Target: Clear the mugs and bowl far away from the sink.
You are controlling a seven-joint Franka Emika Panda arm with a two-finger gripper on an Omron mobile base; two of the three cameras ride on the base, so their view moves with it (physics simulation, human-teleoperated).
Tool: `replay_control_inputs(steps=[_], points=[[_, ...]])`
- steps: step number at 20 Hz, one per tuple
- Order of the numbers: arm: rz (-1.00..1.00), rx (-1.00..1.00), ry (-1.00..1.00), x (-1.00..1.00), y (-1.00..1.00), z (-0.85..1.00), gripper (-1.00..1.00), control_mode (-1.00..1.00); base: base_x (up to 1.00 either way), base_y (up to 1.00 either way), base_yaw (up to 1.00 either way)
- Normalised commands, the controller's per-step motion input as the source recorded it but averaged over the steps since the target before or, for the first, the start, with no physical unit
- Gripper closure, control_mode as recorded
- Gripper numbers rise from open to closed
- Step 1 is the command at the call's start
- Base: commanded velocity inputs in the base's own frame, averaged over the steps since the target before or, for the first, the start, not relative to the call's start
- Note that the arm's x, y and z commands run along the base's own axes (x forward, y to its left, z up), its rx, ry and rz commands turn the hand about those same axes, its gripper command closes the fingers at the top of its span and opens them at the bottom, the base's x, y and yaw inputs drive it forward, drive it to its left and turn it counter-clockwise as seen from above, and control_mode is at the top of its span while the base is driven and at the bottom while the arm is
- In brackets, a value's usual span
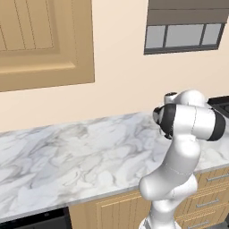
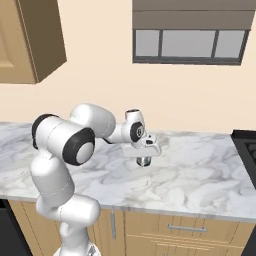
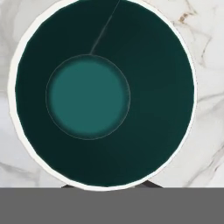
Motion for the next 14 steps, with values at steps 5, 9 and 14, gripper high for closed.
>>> replay_control_inputs(steps=[5, 9, 14], points=[[0.0, 0.0, 0.0, 0.29, 0.0, -0.27, 1.0, -1.0, 0.0, 0.0, 0.0], [0.0, 0.0, 0.0, 0.29, 0.0, -0.31, 1.0, -1.0, 0.0, 0.0, 0.0], [0.0, 0.0, 0.01, 0.28, 0.1, -0.4, -1.0, -1.0, 0.0, 0.0, 0.0]])
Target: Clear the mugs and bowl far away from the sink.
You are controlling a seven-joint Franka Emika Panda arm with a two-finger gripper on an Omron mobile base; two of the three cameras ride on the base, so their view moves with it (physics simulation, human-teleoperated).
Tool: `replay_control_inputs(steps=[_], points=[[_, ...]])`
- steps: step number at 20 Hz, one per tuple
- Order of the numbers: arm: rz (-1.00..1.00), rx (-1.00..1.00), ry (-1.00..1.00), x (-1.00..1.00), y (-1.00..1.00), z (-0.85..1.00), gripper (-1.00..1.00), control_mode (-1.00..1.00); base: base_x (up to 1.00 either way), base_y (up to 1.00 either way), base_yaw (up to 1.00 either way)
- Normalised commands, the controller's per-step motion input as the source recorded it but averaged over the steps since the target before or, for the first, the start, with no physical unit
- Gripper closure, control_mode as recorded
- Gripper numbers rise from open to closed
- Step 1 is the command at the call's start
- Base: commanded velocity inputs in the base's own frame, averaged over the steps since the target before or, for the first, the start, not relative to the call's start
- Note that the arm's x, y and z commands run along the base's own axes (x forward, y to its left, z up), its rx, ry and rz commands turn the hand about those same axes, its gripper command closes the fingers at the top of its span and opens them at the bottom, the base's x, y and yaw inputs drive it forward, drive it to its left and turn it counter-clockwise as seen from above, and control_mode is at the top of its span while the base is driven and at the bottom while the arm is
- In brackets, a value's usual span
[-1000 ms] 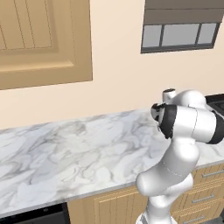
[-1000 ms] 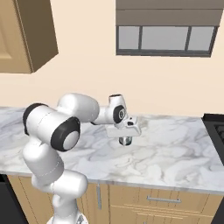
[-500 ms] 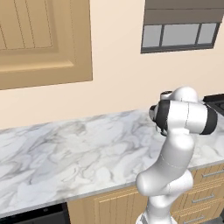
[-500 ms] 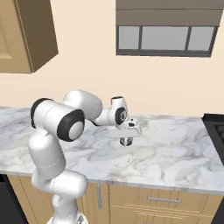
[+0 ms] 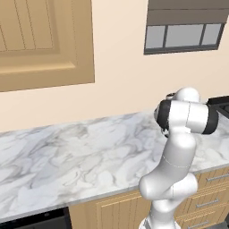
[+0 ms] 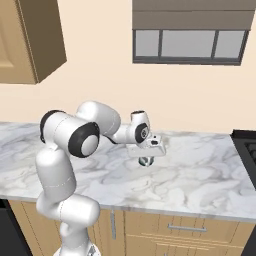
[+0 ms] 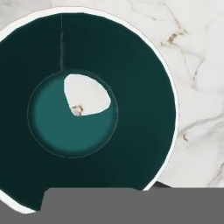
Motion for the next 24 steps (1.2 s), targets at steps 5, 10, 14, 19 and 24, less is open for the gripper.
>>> replay_control_inputs(steps=[5, 10, 14, 19, 24], points=[[0.0, 0.0, 0.0, 0.09, 0.1, -0.1, -1.0, -1.0, 0.0, 0.0, 0.0], [0.0, 0.0, 0.0, 0.0, 0.13, 0.0, -1.0, -1.0, 0.0, 0.0, 0.0], [0.0, 0.0, 0.0, 0.0, 0.2, 0.0, -1.0, -1.0, 0.0, 0.0, 0.0], [0.0, 0.0, 0.0, 0.0, 0.18, -0.05, -1.0, -1.0, 0.0, 0.0, 0.0], [0.0, 0.0, 0.0, -0.02, 0.09, 0.01, -1.0, -1.0, 0.0, 0.0, 0.0]])
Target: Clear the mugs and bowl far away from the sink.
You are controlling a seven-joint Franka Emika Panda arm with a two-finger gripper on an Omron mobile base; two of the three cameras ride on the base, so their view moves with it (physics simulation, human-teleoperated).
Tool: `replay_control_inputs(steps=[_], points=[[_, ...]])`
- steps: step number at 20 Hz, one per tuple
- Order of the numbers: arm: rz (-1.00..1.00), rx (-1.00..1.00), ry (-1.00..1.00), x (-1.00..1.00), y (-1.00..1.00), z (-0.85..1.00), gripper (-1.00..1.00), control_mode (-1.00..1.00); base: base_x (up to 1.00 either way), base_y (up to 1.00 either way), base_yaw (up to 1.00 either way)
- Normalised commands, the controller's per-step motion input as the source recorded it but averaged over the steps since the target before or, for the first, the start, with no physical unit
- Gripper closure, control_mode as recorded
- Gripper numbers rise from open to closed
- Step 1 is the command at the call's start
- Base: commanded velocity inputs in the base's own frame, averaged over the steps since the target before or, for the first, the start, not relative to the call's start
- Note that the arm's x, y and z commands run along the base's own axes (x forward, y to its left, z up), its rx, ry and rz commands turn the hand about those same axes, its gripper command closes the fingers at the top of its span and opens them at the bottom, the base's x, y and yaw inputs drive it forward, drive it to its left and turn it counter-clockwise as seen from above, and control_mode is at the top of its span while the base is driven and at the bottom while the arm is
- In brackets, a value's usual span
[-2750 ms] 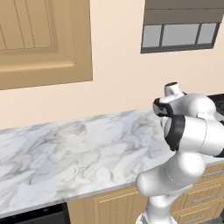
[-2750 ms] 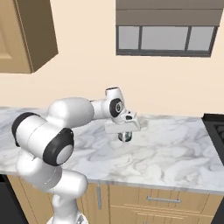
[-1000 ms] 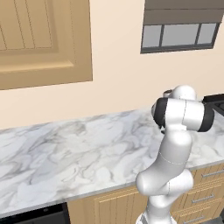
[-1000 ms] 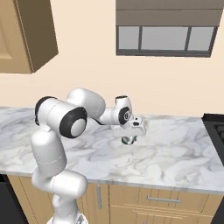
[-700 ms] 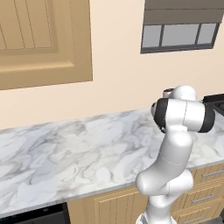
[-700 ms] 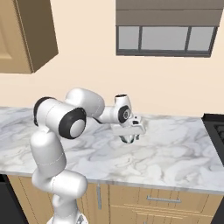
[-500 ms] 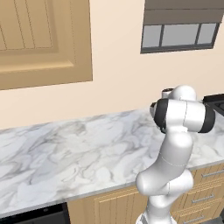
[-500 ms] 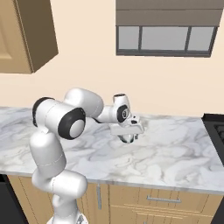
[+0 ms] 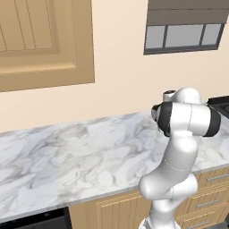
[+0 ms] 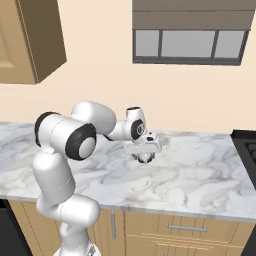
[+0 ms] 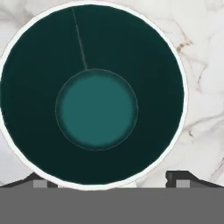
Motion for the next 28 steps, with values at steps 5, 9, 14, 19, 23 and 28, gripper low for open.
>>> replay_control_inputs(steps=[5, 9, 14, 19, 23, 28], points=[[0.0, 0.0, 0.0, -0.11, 0.0, 0.14, -1.0, -1.0, 0.0, 0.0, 0.0], [0.0, 0.0, 0.0, -0.05, 0.0, 0.25, -1.0, -1.0, 0.0, 0.0, 0.0], [0.0, 0.01, 0.0, -0.03, 0.0, 0.5, -1.0, -1.0, 0.0, 0.0, 0.0], [-0.03, 0.1, 0.01, -0.27, 0.03, 0.73, -1.0, -1.0, 0.0, 0.0, 0.0], [-0.08, 0.26, -0.09, -0.61, 0.31, 0.46, -1.0, -1.0, 0.0, 0.0, 0.0], [-0.07, 0.16, -0.3, -0.75, 0.48, 0.36, -1.0, -1.0, 0.0, 0.0, 0.0]])
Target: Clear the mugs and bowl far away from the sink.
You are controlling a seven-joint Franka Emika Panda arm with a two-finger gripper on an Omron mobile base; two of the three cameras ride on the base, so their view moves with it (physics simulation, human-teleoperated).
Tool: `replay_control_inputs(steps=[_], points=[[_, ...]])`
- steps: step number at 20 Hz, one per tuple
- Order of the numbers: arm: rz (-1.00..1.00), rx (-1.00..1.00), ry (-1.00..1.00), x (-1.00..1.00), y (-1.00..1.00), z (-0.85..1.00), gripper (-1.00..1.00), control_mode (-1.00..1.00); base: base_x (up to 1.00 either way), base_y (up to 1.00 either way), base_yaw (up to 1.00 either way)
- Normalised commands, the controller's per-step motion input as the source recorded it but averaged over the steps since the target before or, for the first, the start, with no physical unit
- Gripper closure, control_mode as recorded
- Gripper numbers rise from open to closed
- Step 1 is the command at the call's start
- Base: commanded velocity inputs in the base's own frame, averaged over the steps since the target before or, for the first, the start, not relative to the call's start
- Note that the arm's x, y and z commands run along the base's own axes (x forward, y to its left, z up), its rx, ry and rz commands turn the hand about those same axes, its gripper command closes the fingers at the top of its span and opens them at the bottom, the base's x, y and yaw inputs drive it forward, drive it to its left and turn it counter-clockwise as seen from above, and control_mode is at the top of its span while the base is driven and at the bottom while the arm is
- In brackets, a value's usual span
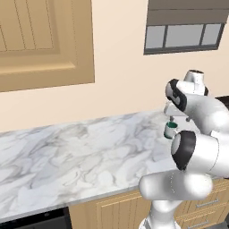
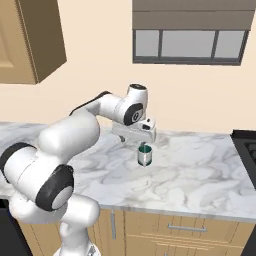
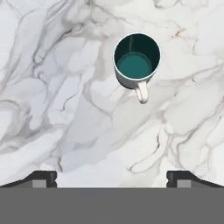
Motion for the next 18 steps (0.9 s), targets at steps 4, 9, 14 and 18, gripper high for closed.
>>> replay_control_inputs(steps=[4, 9, 14, 18], points=[[-0.03, 0.03, -0.29, -0.69, 0.45, 0.62, -1.0, -1.0, 0.0, 0.0, 0.0], [-0.01, -0.08, -0.2, -0.63, 0.31, 0.73, -1.0, -1.0, 0.0, 0.0, 0.0], [0.0, -0.1, -0.02, -0.85, 0.12, 0.66, -1.0, -1.0, 0.0, 0.0, 0.0], [0.0, -0.07, -0.05, -1.0, 0.04, 0.56, -1.0, -1.0, 0.0, 0.0, 0.0]])
